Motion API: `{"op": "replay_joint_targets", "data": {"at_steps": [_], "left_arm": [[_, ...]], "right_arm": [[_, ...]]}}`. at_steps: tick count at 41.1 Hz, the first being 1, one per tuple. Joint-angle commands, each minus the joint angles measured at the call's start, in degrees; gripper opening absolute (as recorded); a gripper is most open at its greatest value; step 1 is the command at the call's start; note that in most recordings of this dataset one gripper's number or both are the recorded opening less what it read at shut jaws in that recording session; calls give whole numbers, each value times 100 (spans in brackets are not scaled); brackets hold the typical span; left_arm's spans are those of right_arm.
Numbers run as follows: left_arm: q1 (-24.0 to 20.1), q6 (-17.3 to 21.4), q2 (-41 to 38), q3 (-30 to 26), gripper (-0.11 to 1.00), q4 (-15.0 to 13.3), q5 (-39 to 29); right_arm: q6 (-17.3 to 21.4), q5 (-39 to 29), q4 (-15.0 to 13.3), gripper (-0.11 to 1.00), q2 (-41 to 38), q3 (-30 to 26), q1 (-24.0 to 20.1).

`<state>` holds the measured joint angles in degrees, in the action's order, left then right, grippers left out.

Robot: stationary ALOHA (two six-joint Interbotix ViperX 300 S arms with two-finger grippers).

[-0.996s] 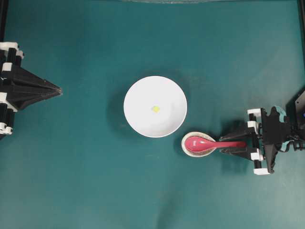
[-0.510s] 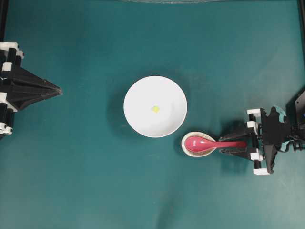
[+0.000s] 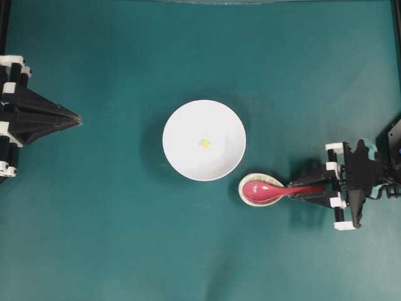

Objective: Scoop the yellow hexagonal prism block from the bowl with a spoon using the right arm.

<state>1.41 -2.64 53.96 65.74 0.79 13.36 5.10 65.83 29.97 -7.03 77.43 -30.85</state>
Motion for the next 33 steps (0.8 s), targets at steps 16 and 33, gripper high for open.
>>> {"op": "replay_joint_targets", "data": {"at_steps": [16,33], "left_arm": [[-18,0,-26,-132,3,0,44],[-18,9,-18,-149,3,0,79]], "right_arm": [[-290,-853,9,25,1371,176,88],[-1134,-1626,18,25,2268,123,870]]}}
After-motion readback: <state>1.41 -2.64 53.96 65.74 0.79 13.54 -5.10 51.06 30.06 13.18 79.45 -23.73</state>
